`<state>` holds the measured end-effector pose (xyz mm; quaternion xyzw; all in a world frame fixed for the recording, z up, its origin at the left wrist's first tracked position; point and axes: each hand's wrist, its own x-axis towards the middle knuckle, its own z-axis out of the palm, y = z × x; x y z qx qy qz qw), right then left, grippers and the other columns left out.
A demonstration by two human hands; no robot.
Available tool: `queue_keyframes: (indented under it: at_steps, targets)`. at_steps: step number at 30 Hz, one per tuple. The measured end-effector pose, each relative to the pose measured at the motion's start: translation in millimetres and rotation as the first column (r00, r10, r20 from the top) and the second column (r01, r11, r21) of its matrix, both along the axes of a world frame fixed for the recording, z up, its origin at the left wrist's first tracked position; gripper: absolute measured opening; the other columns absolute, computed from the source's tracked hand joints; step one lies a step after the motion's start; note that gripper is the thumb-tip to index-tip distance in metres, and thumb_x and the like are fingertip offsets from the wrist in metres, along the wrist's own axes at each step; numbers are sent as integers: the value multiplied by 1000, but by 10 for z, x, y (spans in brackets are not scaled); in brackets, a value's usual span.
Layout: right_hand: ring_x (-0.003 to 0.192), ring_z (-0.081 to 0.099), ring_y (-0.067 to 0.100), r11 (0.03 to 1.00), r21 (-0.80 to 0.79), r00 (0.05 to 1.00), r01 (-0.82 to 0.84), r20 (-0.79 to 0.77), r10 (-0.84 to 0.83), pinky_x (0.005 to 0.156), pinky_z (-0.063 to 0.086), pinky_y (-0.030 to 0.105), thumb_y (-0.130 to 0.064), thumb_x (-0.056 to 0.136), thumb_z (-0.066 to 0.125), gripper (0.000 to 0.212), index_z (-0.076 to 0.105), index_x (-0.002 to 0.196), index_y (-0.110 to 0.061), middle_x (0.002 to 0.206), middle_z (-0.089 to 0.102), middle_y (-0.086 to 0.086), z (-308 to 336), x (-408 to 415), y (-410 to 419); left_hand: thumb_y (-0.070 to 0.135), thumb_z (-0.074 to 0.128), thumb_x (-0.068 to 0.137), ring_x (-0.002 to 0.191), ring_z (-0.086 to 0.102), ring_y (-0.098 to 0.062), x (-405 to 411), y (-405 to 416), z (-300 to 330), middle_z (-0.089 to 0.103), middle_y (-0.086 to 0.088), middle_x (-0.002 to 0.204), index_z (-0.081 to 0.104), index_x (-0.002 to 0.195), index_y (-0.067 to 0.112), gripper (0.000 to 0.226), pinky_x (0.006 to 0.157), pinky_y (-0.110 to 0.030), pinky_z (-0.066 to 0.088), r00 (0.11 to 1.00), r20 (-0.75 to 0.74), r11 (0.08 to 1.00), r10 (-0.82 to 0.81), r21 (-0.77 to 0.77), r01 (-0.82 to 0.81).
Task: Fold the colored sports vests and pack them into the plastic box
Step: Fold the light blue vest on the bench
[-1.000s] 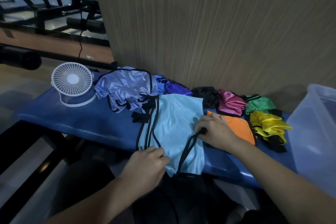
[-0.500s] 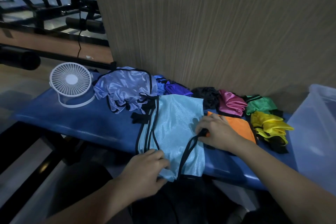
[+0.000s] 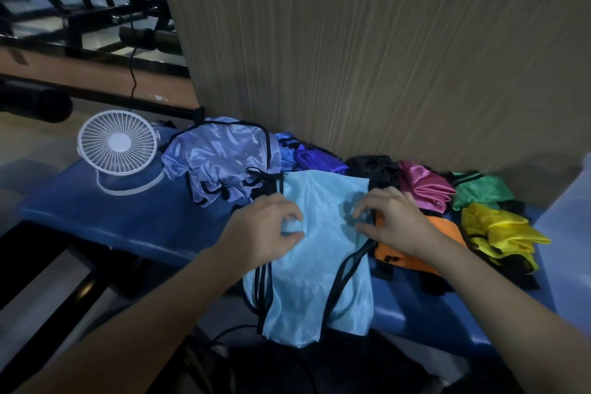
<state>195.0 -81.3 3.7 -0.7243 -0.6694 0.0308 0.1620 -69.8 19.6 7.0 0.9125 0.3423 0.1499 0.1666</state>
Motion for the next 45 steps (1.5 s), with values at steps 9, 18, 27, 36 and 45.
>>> queue_keyframes:
  at_steps: [9, 18, 27, 36, 45]
  targets:
    - [100, 53, 15, 989, 121, 994, 84, -83, -74, 85, 31, 36, -32, 82, 78, 17, 69, 97, -32, 103, 59, -16, -102, 184, 216, 51, 63, 91, 94, 60, -13, 253, 660, -111, 62, 10, 95, 60, 114, 31, 30, 79, -33, 52, 958, 60, 960, 281, 3, -282]
    - [100, 56, 21, 953, 110, 949, 283, -178, -262, 92, 46, 46, -36, 88, 72, 45, 59, 129, -23, 99, 50, -9, -181, 220, 442, 60, 64, 87, 98, 66, -17, 463, 903, -304, 71, 6, 96, 61, 123, 30, 47, 84, -36, 54, 930, 51, 929, 364, -94, -359]
    - [97, 56, 23, 958, 103, 961, 266, -108, -255, 80, 40, 38, -32, 86, 73, 52, 52, 133, -24, 90, 50, -9, -186, 226, 501, 43, 77, 81, 106, 54, -22, 532, 1054, -323, 50, 1, 105, 68, 108, 27, 32, 87, -35, 46, 965, -18, 965, 263, -16, -263]
    - [99, 54, 28, 975, 67, 977, 213, -25, -211, 82, 43, 40, -28, 85, 73, 23, 67, 107, -22, 96, 47, -1, -247, 219, 565, 55, 78, 74, 110, 45, -27, 509, 1098, -350, 51, 0, 108, 76, 107, 26, 44, 87, -34, 18, 996, -62, 945, 61, 326, -37]
    - [63, 54, 21, 964, 165, 892, 209, -436, -119, 60, 42, 40, -13, 86, 64, 15, 53, 83, -22, 71, 61, 6, -16, 234, 472, 45, 67, 79, 95, 54, -14, 456, 1174, -129, 65, 10, 94, 68, 78, 21, 24, 80, -30, 29, 961, 227, 925, -161, 375, 67]
